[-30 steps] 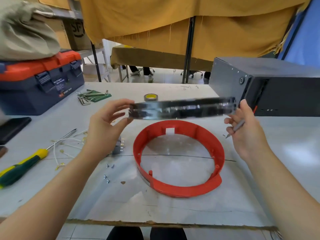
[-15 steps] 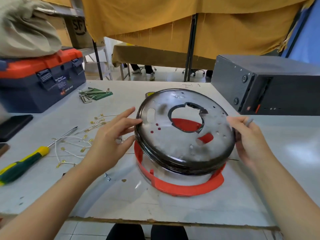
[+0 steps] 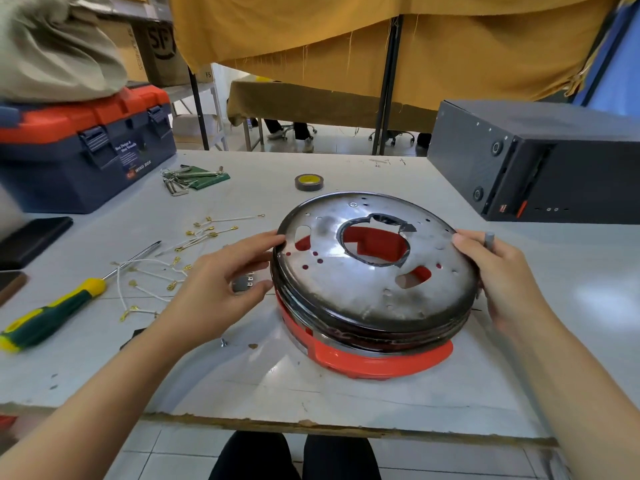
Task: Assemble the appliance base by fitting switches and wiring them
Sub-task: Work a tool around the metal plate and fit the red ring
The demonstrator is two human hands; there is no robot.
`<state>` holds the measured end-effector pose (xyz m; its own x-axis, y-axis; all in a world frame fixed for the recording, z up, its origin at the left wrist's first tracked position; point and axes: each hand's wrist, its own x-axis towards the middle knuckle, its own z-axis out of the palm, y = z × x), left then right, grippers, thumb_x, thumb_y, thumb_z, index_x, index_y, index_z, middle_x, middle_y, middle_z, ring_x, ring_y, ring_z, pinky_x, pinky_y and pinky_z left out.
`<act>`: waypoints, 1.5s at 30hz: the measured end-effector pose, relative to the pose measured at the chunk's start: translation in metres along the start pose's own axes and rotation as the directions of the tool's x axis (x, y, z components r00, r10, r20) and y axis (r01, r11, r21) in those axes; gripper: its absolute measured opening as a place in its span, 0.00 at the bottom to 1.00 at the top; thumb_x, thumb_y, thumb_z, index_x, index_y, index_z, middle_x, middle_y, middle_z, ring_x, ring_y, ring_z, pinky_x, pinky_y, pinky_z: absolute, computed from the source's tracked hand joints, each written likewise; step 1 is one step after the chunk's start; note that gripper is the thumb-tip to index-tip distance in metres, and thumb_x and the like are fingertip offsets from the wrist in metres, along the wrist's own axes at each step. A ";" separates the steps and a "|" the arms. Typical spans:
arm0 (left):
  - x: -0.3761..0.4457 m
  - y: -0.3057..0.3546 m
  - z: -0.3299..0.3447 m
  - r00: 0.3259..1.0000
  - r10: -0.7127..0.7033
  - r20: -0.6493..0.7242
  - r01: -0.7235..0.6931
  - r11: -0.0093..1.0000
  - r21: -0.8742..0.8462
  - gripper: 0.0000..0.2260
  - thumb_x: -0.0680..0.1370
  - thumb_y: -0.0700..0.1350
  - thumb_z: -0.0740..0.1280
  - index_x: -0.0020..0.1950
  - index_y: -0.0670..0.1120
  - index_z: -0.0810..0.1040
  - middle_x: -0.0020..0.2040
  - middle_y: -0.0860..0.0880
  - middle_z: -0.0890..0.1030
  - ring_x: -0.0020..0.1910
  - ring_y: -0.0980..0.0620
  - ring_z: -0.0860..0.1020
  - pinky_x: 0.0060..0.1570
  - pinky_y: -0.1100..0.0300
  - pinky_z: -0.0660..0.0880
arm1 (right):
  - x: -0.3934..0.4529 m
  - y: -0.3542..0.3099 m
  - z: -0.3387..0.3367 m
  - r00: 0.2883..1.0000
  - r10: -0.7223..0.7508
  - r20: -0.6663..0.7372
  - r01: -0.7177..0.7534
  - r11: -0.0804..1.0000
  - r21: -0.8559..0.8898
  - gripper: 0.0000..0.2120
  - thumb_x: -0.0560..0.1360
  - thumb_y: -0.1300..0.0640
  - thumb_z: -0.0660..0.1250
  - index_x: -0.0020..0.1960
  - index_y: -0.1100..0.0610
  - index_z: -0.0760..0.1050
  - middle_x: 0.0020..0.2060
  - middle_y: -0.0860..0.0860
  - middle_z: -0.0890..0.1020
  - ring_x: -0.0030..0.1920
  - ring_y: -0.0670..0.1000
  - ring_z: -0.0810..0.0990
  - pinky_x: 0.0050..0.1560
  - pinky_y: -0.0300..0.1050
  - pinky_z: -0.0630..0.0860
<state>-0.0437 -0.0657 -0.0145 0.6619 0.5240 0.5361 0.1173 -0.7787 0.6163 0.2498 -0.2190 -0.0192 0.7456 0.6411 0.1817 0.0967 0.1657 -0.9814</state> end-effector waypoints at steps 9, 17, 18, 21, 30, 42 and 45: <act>0.007 0.003 -0.003 0.990 0.098 -0.097 -0.091 0.993 0.073 0.18 0.74 0.45 0.67 0.63 0.57 0.73 0.59 0.56 0.76 0.53 0.58 0.79 0.55 0.66 0.74 | -0.003 -0.008 0.002 0.996 0.064 0.061 -0.075 0.980 0.187 0.14 0.77 0.52 0.64 0.54 0.61 0.81 0.52 0.56 0.82 0.53 0.54 0.79 0.61 0.54 0.70; 0.026 0.014 -0.005 0.966 -0.080 -0.247 0.053 0.992 -0.113 0.12 0.75 0.50 0.66 0.58 0.55 0.77 0.39 0.54 0.81 0.36 0.57 0.79 0.42 0.60 0.76 | -0.003 -0.023 0.009 0.999 -0.024 0.032 0.015 0.966 0.259 0.11 0.75 0.45 0.62 0.41 0.50 0.78 0.33 0.48 0.75 0.33 0.44 0.70 0.28 0.35 0.64; 0.029 0.016 -0.006 0.959 -0.101 -0.266 0.070 0.990 -0.122 0.12 0.75 0.50 0.65 0.58 0.53 0.77 0.37 0.53 0.80 0.34 0.57 0.78 0.39 0.60 0.76 | -0.003 -0.025 0.010 0.999 -0.034 0.034 0.024 0.965 0.262 0.12 0.74 0.44 0.63 0.40 0.51 0.77 0.33 0.48 0.74 0.33 0.44 0.71 0.28 0.35 0.64; 0.038 0.022 -0.010 0.948 -0.136 -0.289 0.096 0.984 -0.147 0.06 0.77 0.54 0.63 0.48 0.56 0.78 0.31 0.50 0.75 0.30 0.55 0.74 0.34 0.58 0.72 | 0.001 -0.029 0.011 0.999 -0.040 -0.009 0.041 0.963 0.268 0.10 0.75 0.53 0.66 0.35 0.51 0.77 0.31 0.45 0.75 0.33 0.42 0.72 0.30 0.36 0.63; 0.045 0.024 -0.011 0.900 -0.435 -0.030 0.353 0.769 -0.533 0.16 0.80 0.51 0.60 0.53 0.41 0.80 0.47 0.42 0.84 0.42 0.48 0.81 0.38 0.64 0.77 | 0.004 -0.029 0.011 0.997 -0.063 0.036 0.059 0.994 0.097 0.14 0.75 0.60 0.66 0.39 0.43 0.83 0.32 0.41 0.80 0.32 0.41 0.74 0.34 0.38 0.67; 0.038 0.016 -0.012 0.809 -0.527 0.260 0.567 0.585 -0.579 0.09 0.77 0.40 0.63 0.41 0.43 0.81 0.37 0.40 0.82 0.31 0.46 0.81 0.31 0.59 0.80 | 0.013 -0.033 0.011 0.990 0.102 0.098 -0.099 0.995 -0.032 0.10 0.76 0.55 0.65 0.55 0.56 0.79 0.46 0.57 0.82 0.47 0.57 0.76 0.47 0.52 0.68; 0.029 0.013 -0.014 0.777 -0.508 0.371 0.629 0.625 -0.463 0.03 0.75 0.41 0.67 0.43 0.42 0.77 0.34 0.40 0.81 0.29 0.45 0.80 0.27 0.61 0.76 | 0.016 -0.029 0.005 0.983 0.131 0.128 -0.117 0.987 -0.114 0.08 0.76 0.59 0.64 0.44 0.50 0.81 0.38 0.50 0.84 0.42 0.53 0.81 0.50 0.49 0.72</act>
<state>-0.0331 -0.0559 0.0171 0.7300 0.6745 -0.1103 0.1469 0.0027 0.9891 0.2556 -0.2097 0.0122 0.6615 0.7477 0.0578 0.0833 0.0033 -0.9965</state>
